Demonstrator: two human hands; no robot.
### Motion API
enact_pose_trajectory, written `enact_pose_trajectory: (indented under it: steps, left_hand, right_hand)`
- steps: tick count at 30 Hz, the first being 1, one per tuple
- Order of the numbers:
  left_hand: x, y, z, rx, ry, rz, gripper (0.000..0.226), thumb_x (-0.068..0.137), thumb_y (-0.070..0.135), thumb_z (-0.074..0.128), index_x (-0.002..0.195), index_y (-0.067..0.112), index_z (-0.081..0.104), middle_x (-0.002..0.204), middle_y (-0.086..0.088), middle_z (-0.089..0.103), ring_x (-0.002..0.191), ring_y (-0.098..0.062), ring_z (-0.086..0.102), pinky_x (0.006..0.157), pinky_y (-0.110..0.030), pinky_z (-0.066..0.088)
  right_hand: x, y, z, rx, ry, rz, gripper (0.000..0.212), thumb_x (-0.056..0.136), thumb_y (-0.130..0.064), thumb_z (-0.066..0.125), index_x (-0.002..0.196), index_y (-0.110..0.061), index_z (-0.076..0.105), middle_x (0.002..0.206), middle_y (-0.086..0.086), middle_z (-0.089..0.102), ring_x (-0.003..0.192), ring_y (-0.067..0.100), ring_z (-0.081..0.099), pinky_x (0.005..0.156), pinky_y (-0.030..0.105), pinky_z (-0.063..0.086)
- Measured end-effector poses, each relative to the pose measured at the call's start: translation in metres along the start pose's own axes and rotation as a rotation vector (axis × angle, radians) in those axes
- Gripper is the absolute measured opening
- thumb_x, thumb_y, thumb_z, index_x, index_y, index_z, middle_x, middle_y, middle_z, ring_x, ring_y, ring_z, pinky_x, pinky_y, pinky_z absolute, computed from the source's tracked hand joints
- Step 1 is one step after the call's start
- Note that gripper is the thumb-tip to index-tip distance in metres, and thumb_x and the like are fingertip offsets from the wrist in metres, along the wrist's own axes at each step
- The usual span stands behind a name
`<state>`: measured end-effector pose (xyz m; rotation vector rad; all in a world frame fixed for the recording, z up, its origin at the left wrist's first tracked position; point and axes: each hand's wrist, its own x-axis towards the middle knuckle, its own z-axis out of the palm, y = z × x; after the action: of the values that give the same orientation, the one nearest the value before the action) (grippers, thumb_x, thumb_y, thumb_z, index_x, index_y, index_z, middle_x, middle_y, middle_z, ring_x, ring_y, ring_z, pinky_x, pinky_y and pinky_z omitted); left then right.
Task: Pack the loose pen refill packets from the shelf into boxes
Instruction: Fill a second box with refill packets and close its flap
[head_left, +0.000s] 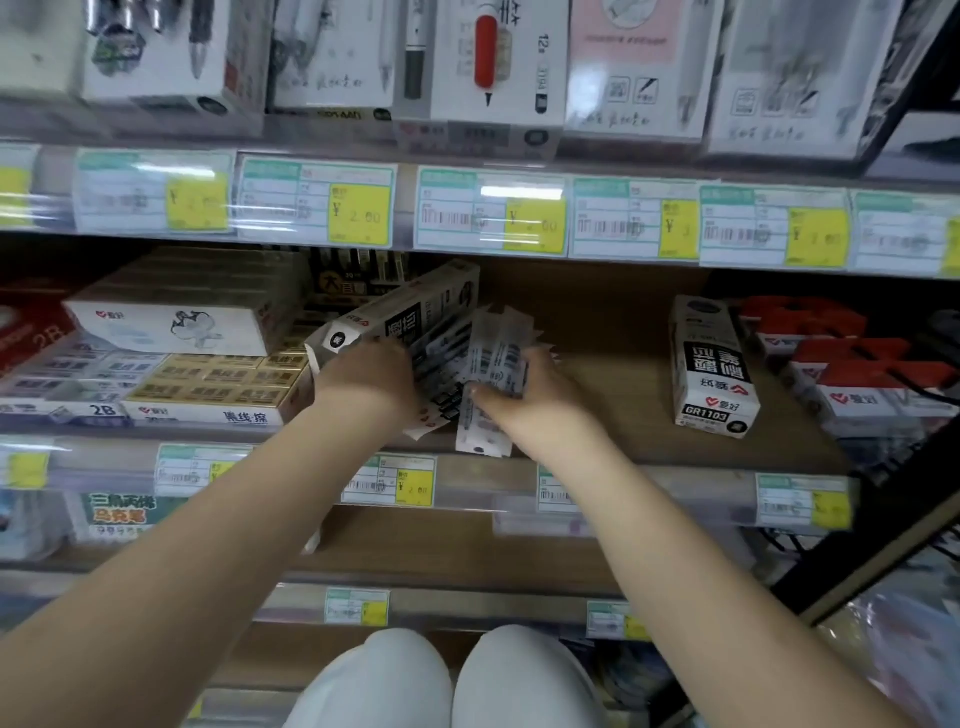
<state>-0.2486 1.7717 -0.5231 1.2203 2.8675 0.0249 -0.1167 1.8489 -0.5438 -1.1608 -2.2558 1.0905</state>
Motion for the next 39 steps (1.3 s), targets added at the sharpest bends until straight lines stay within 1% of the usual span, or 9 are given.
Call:
enact_pose_trajectory:
  steps: [2,5,12,16,20,26,29,32,39]
  left_hand:
    - [0.001,0.002,0.0,-0.004,0.005,-0.001,0.037,0.083,0.023,0.062,0.114,0.004,0.055,0.111,-0.012,0.06,0.103,-0.03,0.059,0.069,-0.033,0.045]
    - [0.004,0.003,0.004,0.008,0.04,0.01,0.041,0.082,0.026,0.065,0.115,0.005,0.051,0.11,-0.012,0.06,0.101,-0.031,0.059,0.064,-0.033,0.044]
    - [0.008,0.001,0.011,-0.006,0.107,0.052,0.042,0.083,0.009,0.062,0.119,0.001,0.041,0.126,-0.016,0.049,0.11,-0.035,0.055,0.067,-0.037,0.043]
    - [0.003,0.0,0.008,-0.027,0.126,0.035,0.033,0.089,-0.001,0.047,0.12,-0.001,0.037,0.128,-0.019,0.047,0.113,-0.038,0.053,0.071,-0.04,0.043]
    - [-0.002,-0.001,0.005,-0.053,0.154,0.03,0.029,0.09,-0.006,0.038,0.119,-0.001,0.037,0.129,-0.019,0.047,0.111,-0.041,0.054,0.069,-0.04,0.038]
    - [-0.006,-0.007,0.007,-0.028,0.14,0.029,0.032,0.088,-0.01,0.038,0.119,-0.002,0.039,0.122,-0.02,0.054,0.107,-0.04,0.057,0.068,-0.038,0.039]
    - [-0.006,-0.011,0.005,-0.02,0.15,0.032,0.036,0.087,-0.011,0.039,0.122,-0.001,0.04,0.112,-0.02,0.059,0.1,-0.038,0.06,0.066,-0.037,0.041]
    - [-0.008,-0.014,0.001,-0.013,0.182,0.021,0.047,0.084,-0.012,0.04,0.129,0.0,0.036,0.111,-0.02,0.059,0.099,-0.037,0.06,0.066,-0.038,0.043]
    - [-0.009,-0.028,-0.003,-0.064,0.233,-0.052,0.036,0.087,-0.008,0.043,0.123,-0.003,0.043,0.113,-0.022,0.058,0.099,-0.04,0.059,0.066,-0.037,0.04]
  right_hand:
    - [0.006,-0.003,0.007,-0.091,0.006,0.039,0.07,0.075,-0.048,0.069,0.128,-0.019,0.034,0.112,0.002,0.059,0.09,0.023,0.063,0.079,0.039,0.055]
    - [0.011,-0.004,0.013,-0.178,0.015,0.09,0.077,0.073,-0.049,0.07,0.131,-0.018,0.03,0.109,0.005,0.062,0.088,0.027,0.064,0.078,0.042,0.055]
    - [0.008,-0.003,0.006,-0.052,0.07,0.058,0.058,0.081,-0.042,0.064,0.125,-0.018,0.036,0.101,-0.008,0.05,0.095,0.025,0.061,0.085,0.043,0.052]
    - [0.01,0.001,0.003,0.072,0.092,0.054,0.049,0.084,-0.037,0.061,0.122,-0.015,0.04,0.108,0.004,0.063,0.09,0.024,0.063,0.081,0.04,0.053]
    - [0.008,0.005,-0.004,0.084,0.102,0.043,0.056,0.088,-0.035,0.058,0.134,-0.015,0.034,0.123,0.007,0.057,0.097,0.024,0.061,0.072,0.029,0.046]
    - [0.001,0.003,-0.007,-0.051,0.094,0.006,0.057,0.091,-0.035,0.054,0.14,-0.019,0.028,0.132,0.007,0.049,0.093,0.023,0.059,0.071,0.028,0.046]
    - [-0.002,0.003,-0.005,-0.15,0.125,-0.018,0.056,0.092,-0.039,0.051,0.141,-0.021,0.032,0.141,0.009,0.034,0.114,0.027,0.051,0.079,0.024,0.041]
    - [-0.003,0.005,0.001,-0.295,0.16,-0.062,0.056,0.091,-0.046,0.047,0.142,-0.023,0.034,0.149,0.01,0.017,0.13,0.032,0.033,0.099,0.032,0.039]
    - [-0.006,0.003,0.004,-0.41,0.18,-0.1,0.056,0.093,-0.046,0.042,0.141,-0.019,0.033,0.152,0.011,0.018,0.136,0.03,0.021,0.106,0.034,0.028]
